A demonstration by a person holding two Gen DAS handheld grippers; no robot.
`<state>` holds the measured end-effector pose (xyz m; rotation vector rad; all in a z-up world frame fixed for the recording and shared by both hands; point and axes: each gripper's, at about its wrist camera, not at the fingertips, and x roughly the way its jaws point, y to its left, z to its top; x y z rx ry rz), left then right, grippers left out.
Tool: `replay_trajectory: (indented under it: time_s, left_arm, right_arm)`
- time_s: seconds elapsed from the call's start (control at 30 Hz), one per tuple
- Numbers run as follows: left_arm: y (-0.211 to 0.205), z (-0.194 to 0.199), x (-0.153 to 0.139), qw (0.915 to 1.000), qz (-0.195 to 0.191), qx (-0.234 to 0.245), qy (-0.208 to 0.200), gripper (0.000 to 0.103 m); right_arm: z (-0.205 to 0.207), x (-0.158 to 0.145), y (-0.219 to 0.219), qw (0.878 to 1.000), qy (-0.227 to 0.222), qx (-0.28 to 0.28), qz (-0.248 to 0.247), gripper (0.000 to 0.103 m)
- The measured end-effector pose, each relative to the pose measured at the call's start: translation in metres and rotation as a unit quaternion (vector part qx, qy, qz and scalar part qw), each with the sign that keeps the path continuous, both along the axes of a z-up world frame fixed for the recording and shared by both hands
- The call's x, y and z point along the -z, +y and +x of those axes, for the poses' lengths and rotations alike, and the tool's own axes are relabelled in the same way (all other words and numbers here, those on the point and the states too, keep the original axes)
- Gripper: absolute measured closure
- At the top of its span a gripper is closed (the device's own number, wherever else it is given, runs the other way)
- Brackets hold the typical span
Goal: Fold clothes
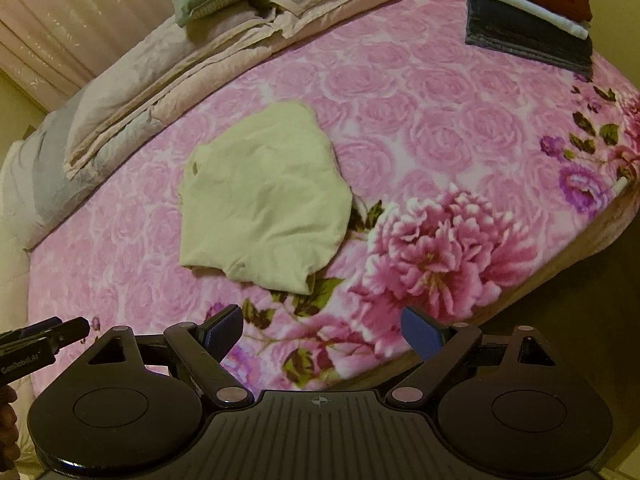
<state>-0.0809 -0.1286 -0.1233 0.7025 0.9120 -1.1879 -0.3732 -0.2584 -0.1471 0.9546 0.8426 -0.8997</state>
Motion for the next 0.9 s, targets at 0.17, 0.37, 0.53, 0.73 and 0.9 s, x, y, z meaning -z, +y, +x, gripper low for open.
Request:
replay_trajectory:
  time_s: [0.17,0.37,0.53,0.73,0.9]
  left_arm:
    - [-0.005,0.005,0.002,1.0000,0.004,-0.002,-0.002,0.048]
    - [-0.017,0.031,0.007,0.9997,0.015,0.016,-0.009,0.048]
    - [-0.034,0.054,0.021,0.9975,0.024,0.066,-0.011,0.048]
    - [-0.064,0.096,0.038,0.9927,0.028,0.117,0.001,0.048]
    - [-0.084,0.135,0.054,0.9887,0.033,0.146,0.001,0.048]
  right_arm:
    - [0.000,0.012,-0.006,1.000,-0.013,0.020,0.021,0.014]
    - [0.002,0.028,-0.012,0.997,-0.030,0.052,0.051,0.014]
    - [0.004,0.050,-0.010,0.987,-0.057,0.124,0.086,0.014]
    - [0.018,0.097,0.002,0.947,-0.127,0.257,0.144,0.014]
    - [0.040,0.146,0.018,0.882,-0.216,0.370,0.194,0.015]
